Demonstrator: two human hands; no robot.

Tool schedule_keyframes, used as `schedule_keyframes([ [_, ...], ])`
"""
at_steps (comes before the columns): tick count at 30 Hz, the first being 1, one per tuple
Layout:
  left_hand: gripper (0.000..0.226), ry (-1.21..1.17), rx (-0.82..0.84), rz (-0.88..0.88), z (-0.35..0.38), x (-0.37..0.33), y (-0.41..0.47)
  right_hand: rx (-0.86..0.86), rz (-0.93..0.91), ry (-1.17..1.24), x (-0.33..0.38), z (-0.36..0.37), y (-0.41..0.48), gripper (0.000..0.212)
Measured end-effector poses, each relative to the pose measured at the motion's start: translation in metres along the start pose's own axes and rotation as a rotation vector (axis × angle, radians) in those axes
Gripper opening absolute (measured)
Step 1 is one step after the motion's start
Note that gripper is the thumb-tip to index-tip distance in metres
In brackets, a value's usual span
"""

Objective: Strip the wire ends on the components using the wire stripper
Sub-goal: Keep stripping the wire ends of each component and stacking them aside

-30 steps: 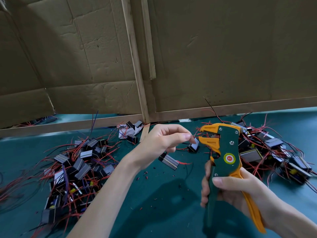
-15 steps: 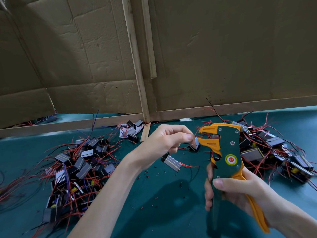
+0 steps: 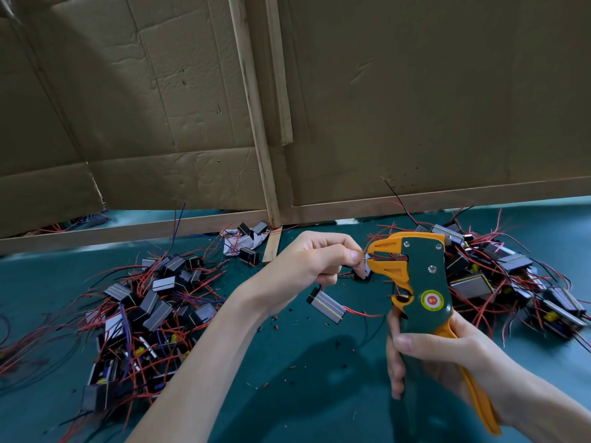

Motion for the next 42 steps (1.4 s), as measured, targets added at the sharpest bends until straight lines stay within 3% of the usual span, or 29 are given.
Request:
schedule_keyframes([
  [12,0.026,-0.040,0.046,-0.014,0.000,0.004,0.000,-0.023,0.039,-0.027,-0.001,0.003,-0.003,0.036],
  [16,0.028,-0.078,0.080,-0.014,0.002,0.005,0.001,-0.119,0.031,-0.088,-0.001,0.005,-0.005,0.047],
  [22,0.026,-0.078,0.093,-0.068,-0.003,0.014,0.003,-0.287,-0.048,-0.170,-0.005,0.010,-0.006,0.035],
  [24,0.027,-0.056,0.071,-0.099,-0.004,0.021,0.003,-0.274,-0.023,-0.119,-0.009,0.008,-0.004,0.033],
  [26,0.028,-0.059,0.055,-0.100,-0.006,0.025,0.004,-0.140,0.017,0.056,-0.010,0.016,0.001,0.026],
  [28,0.026,-0.037,0.046,-0.101,-0.010,0.025,0.003,-0.048,0.025,0.220,-0.009,0.018,0.005,0.037],
  [31,0.023,-0.002,0.014,-0.096,-0.016,0.024,0.005,-0.020,-0.007,0.267,-0.009,0.009,0.007,0.042],
  [37,0.023,0.161,-0.079,-0.067,-0.024,0.012,0.002,-0.194,0.025,0.300,-0.017,-0.019,0.012,0.048],
  [42,0.026,0.213,-0.186,0.094,-0.013,-0.021,0.032,-0.301,0.137,0.363,-0.026,-0.027,0.012,0.053],
])
Point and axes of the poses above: each hand's wrist, its own y-axis towards the middle knuckle, its own z-axis out of the palm, x = y × z, the point moved 7 cm from there along y, towards the middle knuckle, and after that the axes turned 5 degrees about -z, right-handed, at the moved point
